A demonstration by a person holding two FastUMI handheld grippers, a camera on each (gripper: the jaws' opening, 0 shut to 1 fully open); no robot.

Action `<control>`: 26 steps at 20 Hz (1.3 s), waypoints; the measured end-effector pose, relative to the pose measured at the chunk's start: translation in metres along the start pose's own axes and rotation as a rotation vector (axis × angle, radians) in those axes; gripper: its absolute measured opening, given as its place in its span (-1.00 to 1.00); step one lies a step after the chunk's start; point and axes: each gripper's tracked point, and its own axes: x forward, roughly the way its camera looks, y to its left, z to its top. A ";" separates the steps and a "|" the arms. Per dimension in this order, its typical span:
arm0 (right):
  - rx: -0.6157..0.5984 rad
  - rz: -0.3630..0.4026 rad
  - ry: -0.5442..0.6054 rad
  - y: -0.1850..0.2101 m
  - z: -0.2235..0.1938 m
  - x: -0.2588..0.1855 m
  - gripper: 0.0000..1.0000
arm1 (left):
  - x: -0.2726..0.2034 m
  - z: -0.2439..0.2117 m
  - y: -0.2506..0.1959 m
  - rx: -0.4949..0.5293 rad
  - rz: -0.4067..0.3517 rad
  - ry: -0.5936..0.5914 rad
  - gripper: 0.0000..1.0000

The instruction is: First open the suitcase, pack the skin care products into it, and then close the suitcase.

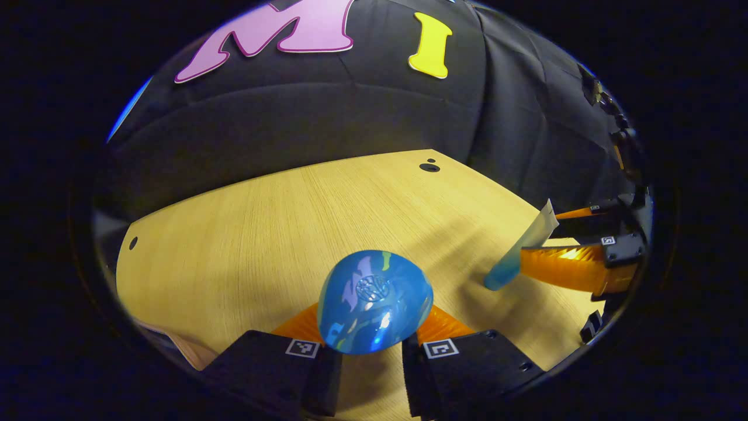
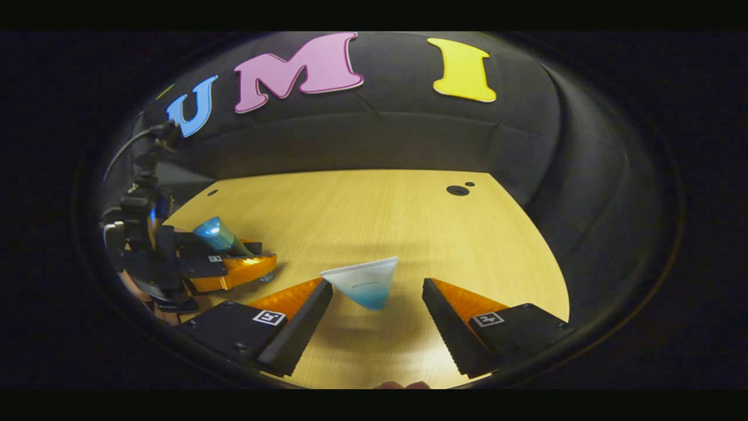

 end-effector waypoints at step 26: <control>-0.070 0.194 -0.177 0.108 0.055 -0.102 0.01 | -0.220 -0.057 0.165 -0.201 0.285 0.405 -0.06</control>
